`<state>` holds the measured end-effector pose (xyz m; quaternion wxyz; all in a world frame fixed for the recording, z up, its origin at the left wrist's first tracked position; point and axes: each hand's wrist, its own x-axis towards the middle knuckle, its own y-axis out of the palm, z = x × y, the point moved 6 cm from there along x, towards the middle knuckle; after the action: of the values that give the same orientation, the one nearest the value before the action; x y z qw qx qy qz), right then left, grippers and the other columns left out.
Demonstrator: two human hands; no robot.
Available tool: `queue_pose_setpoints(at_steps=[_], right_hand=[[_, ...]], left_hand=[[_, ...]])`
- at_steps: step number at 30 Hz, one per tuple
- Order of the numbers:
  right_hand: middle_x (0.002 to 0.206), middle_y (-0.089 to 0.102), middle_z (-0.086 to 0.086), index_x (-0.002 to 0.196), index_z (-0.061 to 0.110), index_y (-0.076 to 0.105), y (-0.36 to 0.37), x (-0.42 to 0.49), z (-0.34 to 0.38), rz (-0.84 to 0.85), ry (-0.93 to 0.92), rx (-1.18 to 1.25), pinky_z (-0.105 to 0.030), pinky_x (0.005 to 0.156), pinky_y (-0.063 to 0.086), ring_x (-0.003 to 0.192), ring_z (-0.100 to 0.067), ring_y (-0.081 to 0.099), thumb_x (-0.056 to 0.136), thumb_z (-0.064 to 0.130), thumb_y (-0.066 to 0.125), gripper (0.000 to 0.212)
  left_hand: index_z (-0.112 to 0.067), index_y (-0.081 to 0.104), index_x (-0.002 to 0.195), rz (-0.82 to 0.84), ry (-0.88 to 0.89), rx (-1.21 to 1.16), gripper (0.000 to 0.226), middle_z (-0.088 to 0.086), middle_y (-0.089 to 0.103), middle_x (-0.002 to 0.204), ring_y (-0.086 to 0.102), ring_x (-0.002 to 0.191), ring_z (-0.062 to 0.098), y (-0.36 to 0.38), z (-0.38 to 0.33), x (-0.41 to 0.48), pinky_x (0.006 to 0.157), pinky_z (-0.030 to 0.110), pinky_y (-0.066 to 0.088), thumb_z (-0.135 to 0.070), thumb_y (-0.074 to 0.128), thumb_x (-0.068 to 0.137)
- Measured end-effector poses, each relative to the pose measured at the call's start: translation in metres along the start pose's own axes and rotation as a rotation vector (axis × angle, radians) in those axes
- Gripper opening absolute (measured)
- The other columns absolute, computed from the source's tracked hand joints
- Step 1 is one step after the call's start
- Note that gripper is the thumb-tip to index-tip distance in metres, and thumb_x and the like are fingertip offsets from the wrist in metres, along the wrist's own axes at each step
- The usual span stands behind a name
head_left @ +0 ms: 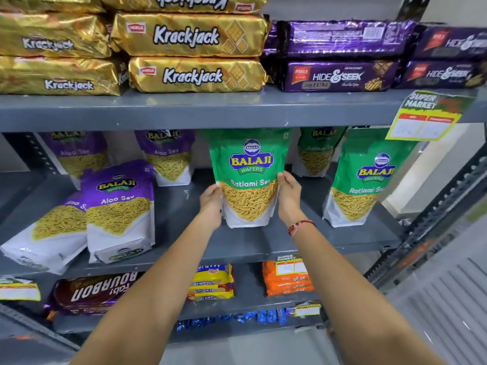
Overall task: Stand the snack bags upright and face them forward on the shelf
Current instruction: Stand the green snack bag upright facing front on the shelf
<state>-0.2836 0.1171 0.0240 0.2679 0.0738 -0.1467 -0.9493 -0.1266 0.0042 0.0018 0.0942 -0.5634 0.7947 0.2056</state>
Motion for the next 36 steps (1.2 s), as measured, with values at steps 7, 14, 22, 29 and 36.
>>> queue_pose_setpoints(at_steps=[7,14,22,29,36], right_hand=[[0.088,0.064,0.002,0.114,-0.007,0.056,-0.051,0.021,0.009,-0.070,-0.056,-0.028,-0.016,0.069,0.052,0.078,-0.008,0.061,0.098,0.006,0.040,0.026],[0.092,0.062,0.004,0.087,0.020,0.058,-0.078,0.022,0.002,-0.075,-0.065,-0.035,-0.016,0.073,0.050,0.084,-0.006,0.059,0.099,0.007,0.039,0.026],[0.117,0.060,-0.012,0.120,-0.003,0.053,-0.094,0.000,-0.011,-0.343,-0.082,-0.079,-0.010,0.079,0.046,0.103,-0.017,0.055,0.095,0.017,0.051,0.032],[0.102,0.061,-0.029,0.103,-0.007,0.060,-0.035,-0.072,-0.056,-0.551,-0.244,-0.364,-0.048,0.091,0.044,0.100,-0.041,0.057,0.093,0.010,0.050,0.022],[0.108,0.061,-0.020,0.110,0.001,0.058,0.142,-0.107,-0.103,0.166,-0.099,-0.494,-0.029,0.090,0.040,0.101,-0.028,0.057,0.091,0.024,0.059,0.030]], left_hand=[[-0.021,0.056,0.088,0.038,0.028,-0.087,0.015,-0.007,0.061,0.080,0.056,0.075,0.011,0.056,0.037,0.003,0.070,0.028,0.046,-0.016,0.045,0.096],[-0.017,0.058,0.097,0.062,0.065,-0.046,0.014,0.008,0.062,0.106,0.058,0.099,0.023,0.074,0.064,0.003,0.096,0.044,0.047,-0.016,0.044,0.097],[-0.011,0.059,0.113,0.223,0.139,0.070,0.024,-0.011,0.063,0.091,0.057,0.088,0.006,0.059,0.061,0.011,0.070,0.014,0.044,-0.021,0.054,0.093],[0.001,0.063,0.100,-0.098,0.588,0.305,0.019,0.018,0.068,0.103,0.057,0.091,0.016,-0.065,-0.016,0.004,0.082,0.020,0.039,-0.013,0.052,0.093],[0.003,0.056,0.110,-0.585,0.532,0.544,0.031,0.028,0.063,0.106,0.060,0.098,0.037,-0.258,-0.068,0.000,0.088,0.042,0.045,-0.022,0.049,0.094]])
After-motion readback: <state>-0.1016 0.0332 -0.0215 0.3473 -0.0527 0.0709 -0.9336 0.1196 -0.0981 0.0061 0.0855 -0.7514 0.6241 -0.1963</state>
